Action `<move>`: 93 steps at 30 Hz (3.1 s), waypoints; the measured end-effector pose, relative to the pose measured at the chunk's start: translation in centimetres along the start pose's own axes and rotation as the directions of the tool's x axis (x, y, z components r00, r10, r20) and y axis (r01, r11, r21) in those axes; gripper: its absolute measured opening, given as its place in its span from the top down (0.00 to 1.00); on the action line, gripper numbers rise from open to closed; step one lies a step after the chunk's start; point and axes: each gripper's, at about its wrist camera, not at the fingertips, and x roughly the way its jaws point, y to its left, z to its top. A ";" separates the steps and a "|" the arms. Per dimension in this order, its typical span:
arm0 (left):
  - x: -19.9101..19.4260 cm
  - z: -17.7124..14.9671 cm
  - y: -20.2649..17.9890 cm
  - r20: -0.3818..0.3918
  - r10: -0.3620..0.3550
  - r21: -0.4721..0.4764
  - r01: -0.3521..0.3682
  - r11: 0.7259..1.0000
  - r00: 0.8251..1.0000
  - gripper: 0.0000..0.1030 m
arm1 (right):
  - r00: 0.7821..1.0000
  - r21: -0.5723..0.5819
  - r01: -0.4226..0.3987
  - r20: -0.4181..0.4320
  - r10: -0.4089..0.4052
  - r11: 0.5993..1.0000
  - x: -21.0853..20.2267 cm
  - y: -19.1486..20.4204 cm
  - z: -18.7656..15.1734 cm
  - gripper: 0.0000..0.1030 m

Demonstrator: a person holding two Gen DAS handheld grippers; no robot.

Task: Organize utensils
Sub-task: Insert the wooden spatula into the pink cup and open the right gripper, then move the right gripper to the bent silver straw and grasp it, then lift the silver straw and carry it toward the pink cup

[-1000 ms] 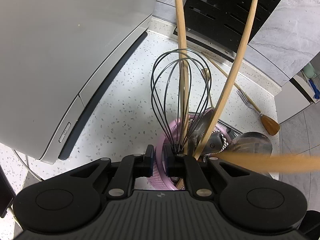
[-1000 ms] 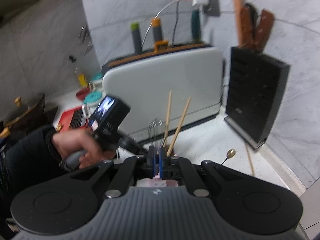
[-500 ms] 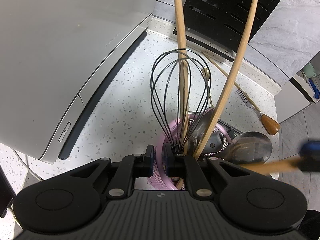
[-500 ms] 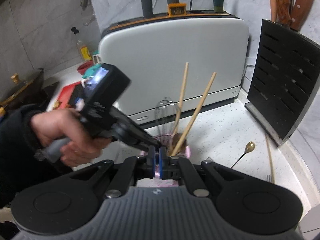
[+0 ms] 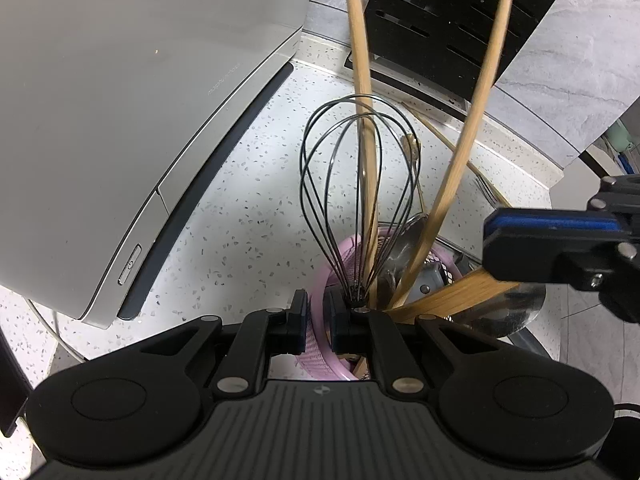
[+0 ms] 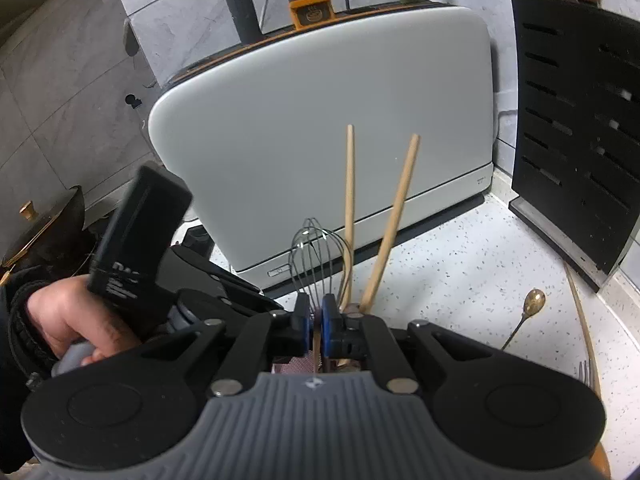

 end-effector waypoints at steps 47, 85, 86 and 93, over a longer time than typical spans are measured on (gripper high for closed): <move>0.5 0.1 -0.8 -0.007 0.005 0.036 -0.005 0.999 1.000 0.88 | 0.865 0.241 0.464 0.085 -0.495 0.852 -4.6 -13.9 -10.2 0.62; 0.5 0.1 -0.7 -0.010 -0.002 0.038 0.002 0.999 1.000 0.88 | 0.910 -0.095 0.358 -0.185 -0.370 0.929 0.0 -10.1 -12.3 0.97; 0.5 0.1 -0.7 -0.009 -0.002 0.039 0.002 0.999 1.000 0.88 | 0.908 -0.100 0.358 -0.196 -0.371 0.928 -0.2 -10.1 -12.5 0.97; 0.5 0.1 -0.7 -0.009 -0.006 0.041 0.006 0.999 1.000 0.88 | 0.906 -0.116 0.326 -0.245 -0.345 0.938 -2.4 -9.8 -14.4 0.97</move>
